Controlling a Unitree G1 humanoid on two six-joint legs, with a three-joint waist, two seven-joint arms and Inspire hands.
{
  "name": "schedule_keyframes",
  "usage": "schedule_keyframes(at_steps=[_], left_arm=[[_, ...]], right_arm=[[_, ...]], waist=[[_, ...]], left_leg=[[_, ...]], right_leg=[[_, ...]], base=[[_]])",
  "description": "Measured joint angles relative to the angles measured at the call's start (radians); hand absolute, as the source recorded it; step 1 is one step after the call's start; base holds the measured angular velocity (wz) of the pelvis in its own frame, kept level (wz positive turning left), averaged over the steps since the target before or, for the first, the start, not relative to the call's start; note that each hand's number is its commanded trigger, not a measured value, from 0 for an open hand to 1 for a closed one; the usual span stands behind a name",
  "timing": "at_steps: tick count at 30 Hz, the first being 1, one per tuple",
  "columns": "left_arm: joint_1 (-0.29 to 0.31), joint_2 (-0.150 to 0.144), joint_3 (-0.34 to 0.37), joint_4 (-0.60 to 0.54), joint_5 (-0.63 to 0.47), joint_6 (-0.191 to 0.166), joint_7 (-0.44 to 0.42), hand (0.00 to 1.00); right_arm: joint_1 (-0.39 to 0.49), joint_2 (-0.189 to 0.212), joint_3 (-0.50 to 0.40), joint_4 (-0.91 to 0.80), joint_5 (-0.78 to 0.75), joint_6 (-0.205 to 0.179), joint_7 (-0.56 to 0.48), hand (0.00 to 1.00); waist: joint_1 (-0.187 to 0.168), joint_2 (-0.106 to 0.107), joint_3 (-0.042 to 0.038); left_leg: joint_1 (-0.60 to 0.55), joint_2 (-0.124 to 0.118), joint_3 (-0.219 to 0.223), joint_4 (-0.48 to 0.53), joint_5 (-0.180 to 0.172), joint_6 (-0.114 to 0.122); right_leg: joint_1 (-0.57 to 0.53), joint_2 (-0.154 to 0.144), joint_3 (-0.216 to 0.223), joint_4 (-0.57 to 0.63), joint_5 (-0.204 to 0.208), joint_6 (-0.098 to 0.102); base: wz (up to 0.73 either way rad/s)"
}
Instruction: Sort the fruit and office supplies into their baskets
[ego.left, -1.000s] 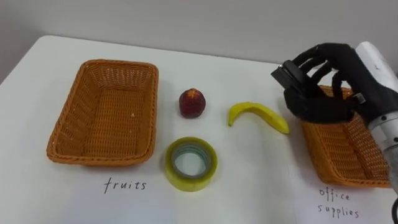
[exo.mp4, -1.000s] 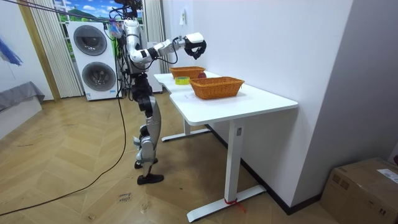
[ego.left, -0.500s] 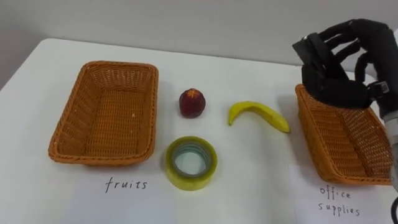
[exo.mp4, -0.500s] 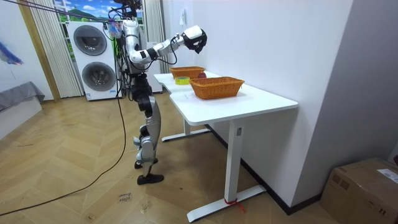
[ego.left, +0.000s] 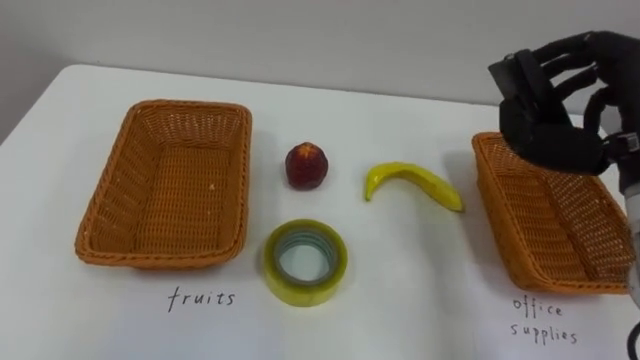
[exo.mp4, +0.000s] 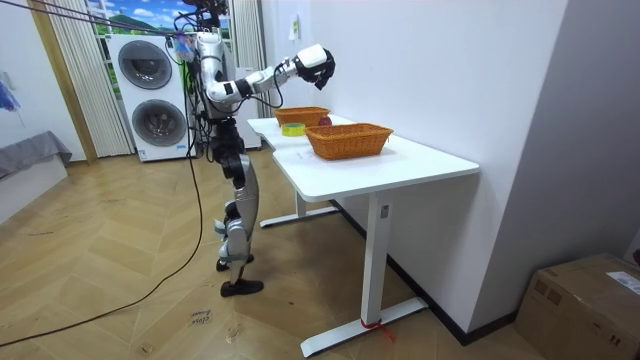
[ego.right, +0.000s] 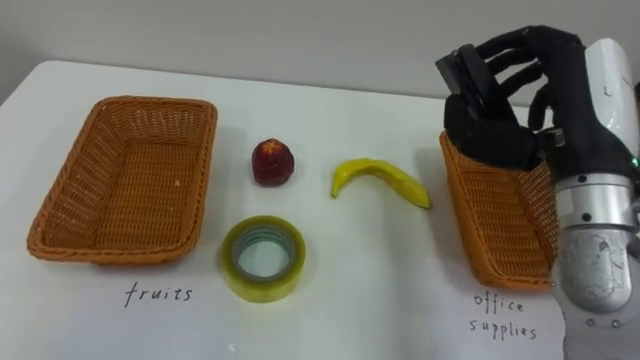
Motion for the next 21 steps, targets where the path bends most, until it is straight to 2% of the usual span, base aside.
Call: schedule_keyframes(at_steps=[5,8,12,21], left_arm=[[0.005,0.0,0.0,-0.001,0.003,0.001,0.003,0.0],[0.016,-0.01,0.011,-0.022,0.01,0.001,0.018,0.0],[0.016,-0.013,0.013,-0.022,0.01,0.001,0.023,0.0],[0.014,-0.015,0.012,-0.022,0.01,0.01,0.024,0.0]], right_arm=[[0.002,0.0,0.0,0.091,0.016,0.003,-0.004,1.0],[0.002,0.0,-0.005,0.116,0.014,0.003,-0.004,1.0],[0.002,0.0,-0.012,0.129,0.002,0.003,-0.004,1.0],[0.01,0.003,-0.012,0.21,-0.002,0.005,-0.003,1.0]], waist=[[-0.003,0.004,-0.0009],[-0.003,0.012,-0.0008],[-0.002,0.017,-0.0046],[-0.003,0.008,-0.0037]], left_leg=[[0.0,0.0,0.002,0.0,0.0,0.0],[-0.001,0.0,0.004,0.0,0.0,0.0],[-0.001,0.0,0.004,-0.001,0.0,0.0],[0.0,0.0,0.003,-0.001,0.0,0.0]], right_leg=[[-0.001,0.0,0.004,0.0,0.0,0.0],[-0.004,0.0,0.006,0.0,0.0,0.0],[-0.004,0.0,0.006,0.0,0.0,0.0],[-0.002,0.0,0.004,-0.001,0.0,0.0]], base=[[0.0],[-0.01],[0.0],[0.0]])
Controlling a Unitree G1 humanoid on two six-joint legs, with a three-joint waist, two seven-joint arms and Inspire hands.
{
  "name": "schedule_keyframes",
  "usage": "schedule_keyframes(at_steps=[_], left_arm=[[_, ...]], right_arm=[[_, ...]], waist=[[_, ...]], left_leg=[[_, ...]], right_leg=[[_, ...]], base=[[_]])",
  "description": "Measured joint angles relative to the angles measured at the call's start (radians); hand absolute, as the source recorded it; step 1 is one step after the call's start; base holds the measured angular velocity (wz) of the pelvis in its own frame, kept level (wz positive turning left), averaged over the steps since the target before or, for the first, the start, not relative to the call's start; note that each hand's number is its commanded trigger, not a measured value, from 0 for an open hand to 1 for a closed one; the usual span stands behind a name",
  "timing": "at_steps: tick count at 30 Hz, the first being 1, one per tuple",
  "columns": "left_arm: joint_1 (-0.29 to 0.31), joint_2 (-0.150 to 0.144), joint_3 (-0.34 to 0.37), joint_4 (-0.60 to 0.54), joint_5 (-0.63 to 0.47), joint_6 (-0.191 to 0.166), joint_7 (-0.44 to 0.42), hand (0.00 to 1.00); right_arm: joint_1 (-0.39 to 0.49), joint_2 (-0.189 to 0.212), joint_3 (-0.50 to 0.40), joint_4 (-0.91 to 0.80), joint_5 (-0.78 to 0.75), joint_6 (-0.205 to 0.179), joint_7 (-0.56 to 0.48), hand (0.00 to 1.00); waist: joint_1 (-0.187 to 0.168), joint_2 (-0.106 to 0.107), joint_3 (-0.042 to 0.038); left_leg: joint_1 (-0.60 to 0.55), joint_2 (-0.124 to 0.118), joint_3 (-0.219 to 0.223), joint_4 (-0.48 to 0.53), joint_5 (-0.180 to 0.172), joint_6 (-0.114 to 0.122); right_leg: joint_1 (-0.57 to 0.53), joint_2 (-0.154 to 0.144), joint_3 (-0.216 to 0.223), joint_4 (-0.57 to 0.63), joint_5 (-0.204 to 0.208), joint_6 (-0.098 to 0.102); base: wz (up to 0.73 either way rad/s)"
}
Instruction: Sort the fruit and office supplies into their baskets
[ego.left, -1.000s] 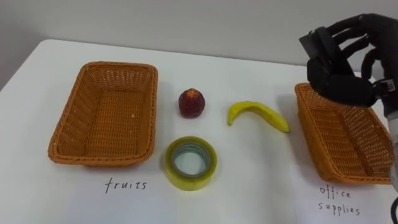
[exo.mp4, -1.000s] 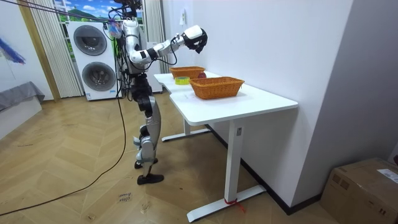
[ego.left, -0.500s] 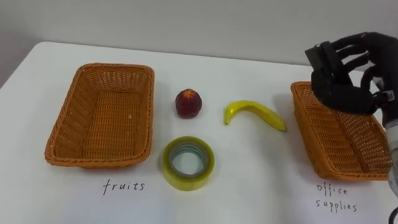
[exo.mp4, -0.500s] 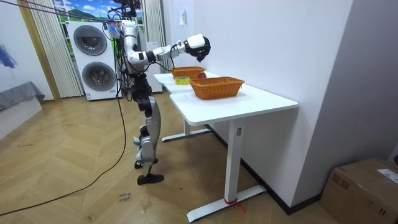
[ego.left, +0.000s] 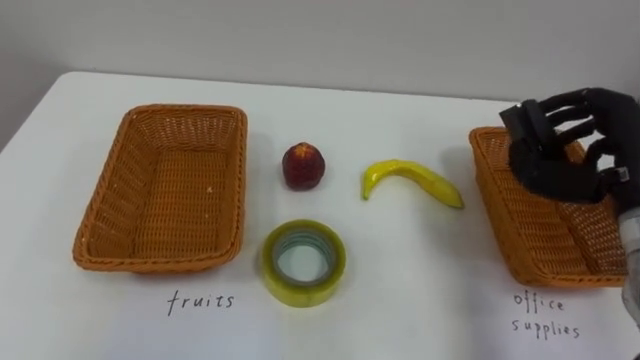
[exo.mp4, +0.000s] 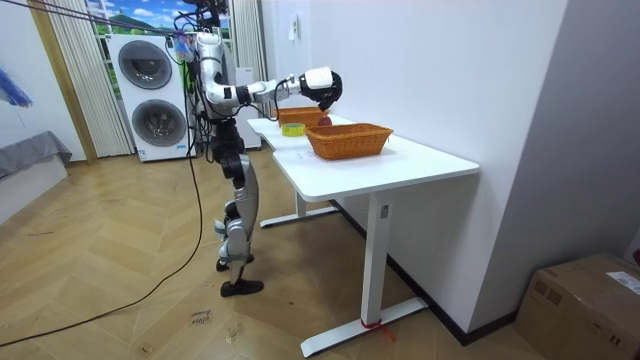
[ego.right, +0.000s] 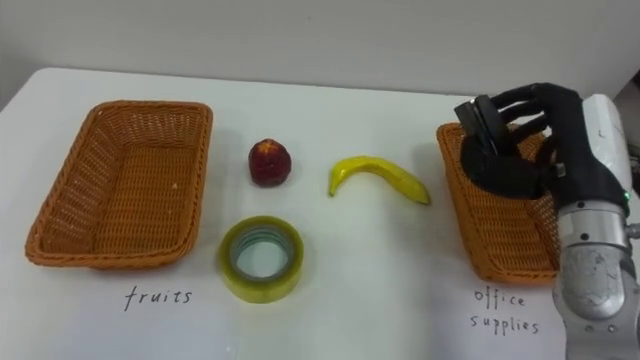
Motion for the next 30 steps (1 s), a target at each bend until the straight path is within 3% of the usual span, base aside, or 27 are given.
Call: schedule_keyframes(at_steps=[15,27,29,30], left_arm=[[-0.019,0.002,-0.004,-0.002,-0.009,0.012,-0.008,0.0],[-0.027,0.002,-0.003,-0.002,-0.009,0.011,-0.012,0.0],[-0.027,0.002,-0.003,-0.002,-0.009,0.011,-0.013,0.0],[-0.027,0.002,-0.003,-0.002,-0.009,0.011,-0.013,0.0]], right_arm=[[0.016,0.001,0.002,0.173,-0.037,0.009,0.023,1.0],[0.02,0.001,0.002,0.2,-0.025,0.008,0.037,1.0],[0.02,0.001,0.002,0.201,-0.025,0.008,0.041,0.74],[0.02,0.001,0.002,0.203,-0.023,0.008,0.042,0.46]], waist=[[-0.001,-0.021,0.0041],[-0.001,-0.018,0.0016],[-0.001,-0.017,0.0019],[-0.001,-0.017,0.0021]], left_leg=[[-0.003,-0.002,-0.001,-0.001,0.0,0.0],[0.0,-0.001,0.0,-0.003,0.0,0.0],[0.0,-0.001,0.0,-0.004,0.0,0.0],[0.0,-0.001,-0.001,-0.004,0.0,0.0]], right_leg=[[0.002,-0.001,0.001,-0.011,0.0,0.0],[0.003,0.001,0.002,-0.016,0.0,0.0],[0.003,0.001,0.001,-0.016,0.0,0.0],[0.003,0.001,0.001,-0.016,0.0,0.0]], base=[[0.0],[0.0],[0.0],[0.0]])
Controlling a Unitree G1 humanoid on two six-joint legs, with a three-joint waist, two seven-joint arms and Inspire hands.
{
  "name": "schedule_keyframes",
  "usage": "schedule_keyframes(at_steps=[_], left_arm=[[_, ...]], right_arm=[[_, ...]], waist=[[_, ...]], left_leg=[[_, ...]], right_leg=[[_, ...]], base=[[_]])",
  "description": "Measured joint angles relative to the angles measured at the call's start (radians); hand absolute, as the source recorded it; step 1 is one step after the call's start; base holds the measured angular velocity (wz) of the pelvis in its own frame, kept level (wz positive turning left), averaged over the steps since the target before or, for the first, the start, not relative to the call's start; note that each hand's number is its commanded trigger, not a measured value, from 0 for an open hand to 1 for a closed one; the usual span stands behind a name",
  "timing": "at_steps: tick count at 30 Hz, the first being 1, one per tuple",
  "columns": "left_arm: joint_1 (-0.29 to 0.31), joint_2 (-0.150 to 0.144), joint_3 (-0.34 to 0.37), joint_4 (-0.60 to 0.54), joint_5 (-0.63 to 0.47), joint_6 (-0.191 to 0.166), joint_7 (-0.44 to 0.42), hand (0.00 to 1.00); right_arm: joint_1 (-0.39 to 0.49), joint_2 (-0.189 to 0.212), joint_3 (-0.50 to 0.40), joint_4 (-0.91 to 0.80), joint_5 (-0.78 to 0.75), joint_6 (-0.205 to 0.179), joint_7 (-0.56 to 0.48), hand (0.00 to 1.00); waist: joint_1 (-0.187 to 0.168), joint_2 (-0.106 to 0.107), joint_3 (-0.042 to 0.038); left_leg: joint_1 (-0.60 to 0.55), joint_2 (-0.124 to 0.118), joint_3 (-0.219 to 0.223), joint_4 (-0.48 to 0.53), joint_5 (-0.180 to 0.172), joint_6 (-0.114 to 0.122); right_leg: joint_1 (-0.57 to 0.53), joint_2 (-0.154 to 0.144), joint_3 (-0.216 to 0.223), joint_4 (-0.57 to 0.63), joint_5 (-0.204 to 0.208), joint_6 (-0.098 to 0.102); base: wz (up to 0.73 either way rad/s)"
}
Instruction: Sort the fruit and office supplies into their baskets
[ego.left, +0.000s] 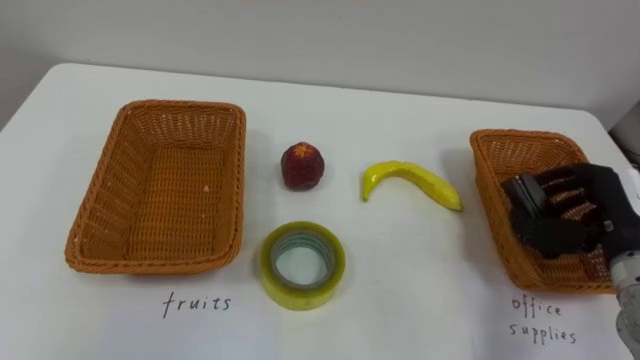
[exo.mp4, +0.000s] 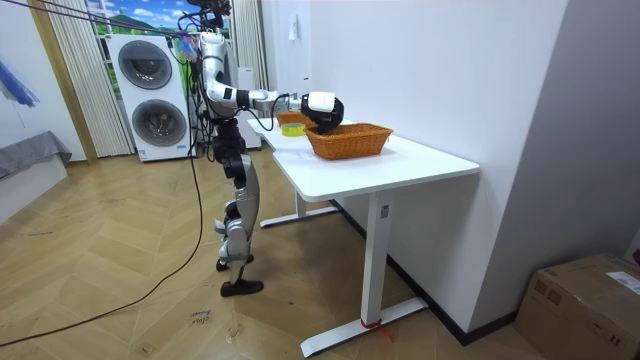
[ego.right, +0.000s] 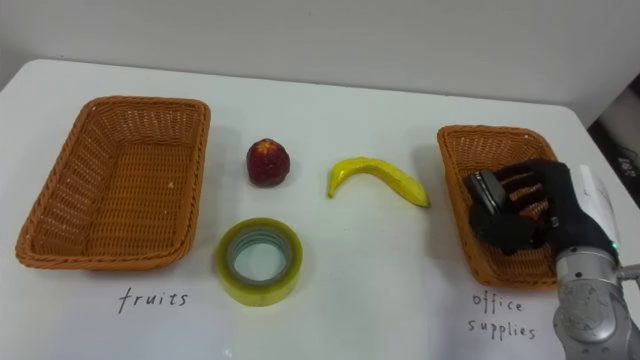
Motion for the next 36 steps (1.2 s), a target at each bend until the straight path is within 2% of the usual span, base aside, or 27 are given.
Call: schedule_keyframes(at_steps=[1,2,36], left_arm=[[0.0,0.0,0.0,0.0,0.0,0.0,0.0,0.0],[0.0,0.0,0.0,0.0,0.0,0.0,0.0,0.0],[0.0,0.0,0.0,0.002,-0.001,0.0,-0.019,0.0]], right_arm=[[0.0,0.0,0.0,0.0,0.001,0.0,0.0,0.17],[0.0,0.0,0.0,0.0,0.002,0.0,0.0,0.0],[-0.001,0.0,-0.001,-0.001,0.002,-0.001,0.001,0.0]], waist=[[0.0,0.0,0.0],[0.0,0.0,0.0],[0.001,-0.001,-0.0013]], left_leg=[[0.0,0.0,0.0,-0.002,0.0,0.0],[0.001,0.0,0.0,-0.006,0.0,0.0],[0.015,0.0,0.002,-0.011,0.0,0.0]], right_leg=[[0.0,0.0,0.0,0.0,0.0,0.0],[0.0,0.0,0.0,0.0,0.0,0.0],[0.01,0.001,0.001,0.001,0.0,0.0]], base=[[0.0],[0.0],[0.0]])
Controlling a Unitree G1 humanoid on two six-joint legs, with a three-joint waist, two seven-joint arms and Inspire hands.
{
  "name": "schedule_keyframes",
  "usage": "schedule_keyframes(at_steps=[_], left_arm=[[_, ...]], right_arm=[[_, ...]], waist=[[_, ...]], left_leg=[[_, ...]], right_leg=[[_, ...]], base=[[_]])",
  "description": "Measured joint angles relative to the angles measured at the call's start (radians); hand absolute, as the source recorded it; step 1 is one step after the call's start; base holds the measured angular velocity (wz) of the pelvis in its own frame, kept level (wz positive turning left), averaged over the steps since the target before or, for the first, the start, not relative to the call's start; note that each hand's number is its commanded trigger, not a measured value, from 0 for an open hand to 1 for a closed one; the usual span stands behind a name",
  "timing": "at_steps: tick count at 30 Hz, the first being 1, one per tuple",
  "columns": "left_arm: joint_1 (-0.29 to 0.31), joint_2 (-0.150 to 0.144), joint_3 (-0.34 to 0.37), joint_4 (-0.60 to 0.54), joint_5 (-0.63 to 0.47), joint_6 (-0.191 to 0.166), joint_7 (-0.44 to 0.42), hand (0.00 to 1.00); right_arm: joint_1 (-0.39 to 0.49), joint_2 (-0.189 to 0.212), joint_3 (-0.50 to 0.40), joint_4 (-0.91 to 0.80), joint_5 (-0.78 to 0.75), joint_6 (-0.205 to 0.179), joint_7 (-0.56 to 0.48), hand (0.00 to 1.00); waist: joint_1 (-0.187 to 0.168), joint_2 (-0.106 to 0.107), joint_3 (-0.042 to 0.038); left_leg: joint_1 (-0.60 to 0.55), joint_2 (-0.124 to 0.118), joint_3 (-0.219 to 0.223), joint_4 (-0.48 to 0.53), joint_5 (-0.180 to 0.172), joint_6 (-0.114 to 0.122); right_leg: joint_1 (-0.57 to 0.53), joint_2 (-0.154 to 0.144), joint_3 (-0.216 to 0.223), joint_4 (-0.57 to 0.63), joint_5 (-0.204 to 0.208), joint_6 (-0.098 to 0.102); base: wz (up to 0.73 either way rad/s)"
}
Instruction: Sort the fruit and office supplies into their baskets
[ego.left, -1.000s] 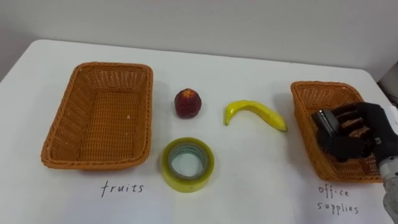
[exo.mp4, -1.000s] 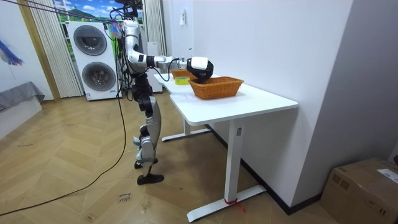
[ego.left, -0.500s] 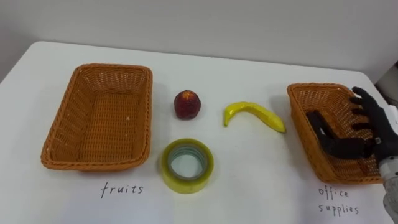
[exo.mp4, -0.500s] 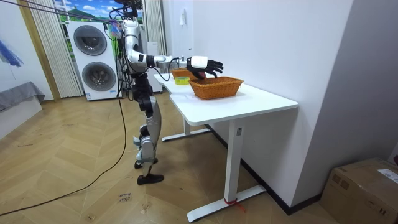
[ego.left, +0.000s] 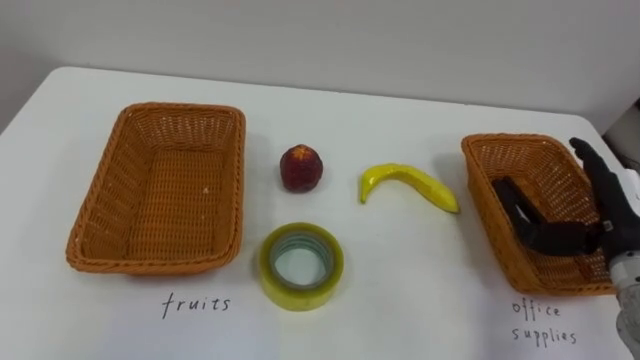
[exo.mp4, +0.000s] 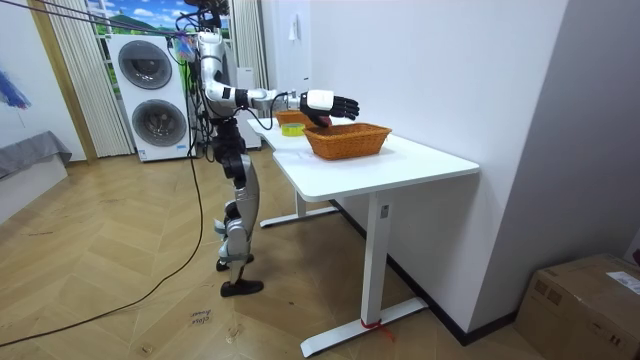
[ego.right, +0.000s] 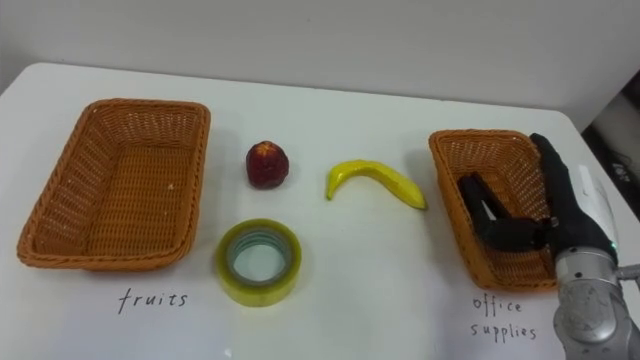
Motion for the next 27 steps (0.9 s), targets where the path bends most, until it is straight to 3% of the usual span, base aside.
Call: schedule_keyframes(at_steps=[11,16,21,27], left_arm=[[0.002,0.001,0.011,-0.001,0.0,0.0,0.0,0.0],[0.005,-0.001,0.016,-0.001,0.001,0.001,0.001,0.0],[0.022,-0.004,0.023,-0.009,0.005,0.001,0.004,0.0],[0.022,-0.006,0.019,-0.011,0.0,0.001,0.034,0.0]], right_arm=[[-0.005,0.0,-0.017,-0.061,-0.036,0.001,-0.008,0.0],[-0.009,0.0,-0.019,-0.127,-0.039,0.002,-0.033,0.0],[-0.015,0.0,-0.045,-0.257,-0.038,0.001,-0.08,0.0],[-0.035,0.001,-0.055,-0.283,-0.029,0.0,-0.101,0.0]], waist=[[0.001,-0.004,-0.0028],[0.006,-0.003,0.0011],[0.002,0.001,0.0016],[0.002,0.013,0.0022]], left_leg=[[0.009,0.001,0.011,0.003,0.0,0.0],[0.025,0.002,0.021,0.0,0.0,0.0],[0.026,0.001,0.021,-0.006,0.0,0.0],[0.023,0.002,0.019,-0.003,0.0,0.0]], right_leg=[[0.002,0.001,0.003,0.002,0.0,0.0],[0.014,0.001,0.013,0.003,0.0,0.0],[0.015,0.001,0.015,0.005,0.0,0.0],[0.006,0.001,0.016,0.016,0.0,0.0]], base=[[-0.01],[-0.05],[-0.02],[0.0]])
